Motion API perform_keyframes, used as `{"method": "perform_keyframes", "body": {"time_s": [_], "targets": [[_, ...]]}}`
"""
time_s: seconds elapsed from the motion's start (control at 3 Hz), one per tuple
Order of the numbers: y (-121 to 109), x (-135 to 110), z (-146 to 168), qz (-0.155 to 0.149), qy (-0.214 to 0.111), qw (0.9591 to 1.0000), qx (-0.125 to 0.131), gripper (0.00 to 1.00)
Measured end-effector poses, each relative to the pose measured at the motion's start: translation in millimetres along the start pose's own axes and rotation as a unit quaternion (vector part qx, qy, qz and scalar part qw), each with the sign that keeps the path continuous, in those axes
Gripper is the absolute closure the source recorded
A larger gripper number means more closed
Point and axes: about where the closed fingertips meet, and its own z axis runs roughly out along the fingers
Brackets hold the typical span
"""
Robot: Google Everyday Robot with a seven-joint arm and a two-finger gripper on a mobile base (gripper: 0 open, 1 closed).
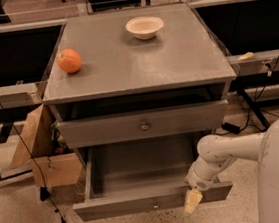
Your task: Open middle drawer
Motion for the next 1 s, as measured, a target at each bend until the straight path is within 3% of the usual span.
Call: {"method": "perform_keyframes", "body": {"time_s": [0.33, 1.0], "targets": [[20.3, 13.0, 6.7, -0.004, 0.014, 0.9997, -0.019, 0.00], [19.8, 13.1, 6.1, -0.007, 0.019, 0.9995, -0.024, 0.42]]}}
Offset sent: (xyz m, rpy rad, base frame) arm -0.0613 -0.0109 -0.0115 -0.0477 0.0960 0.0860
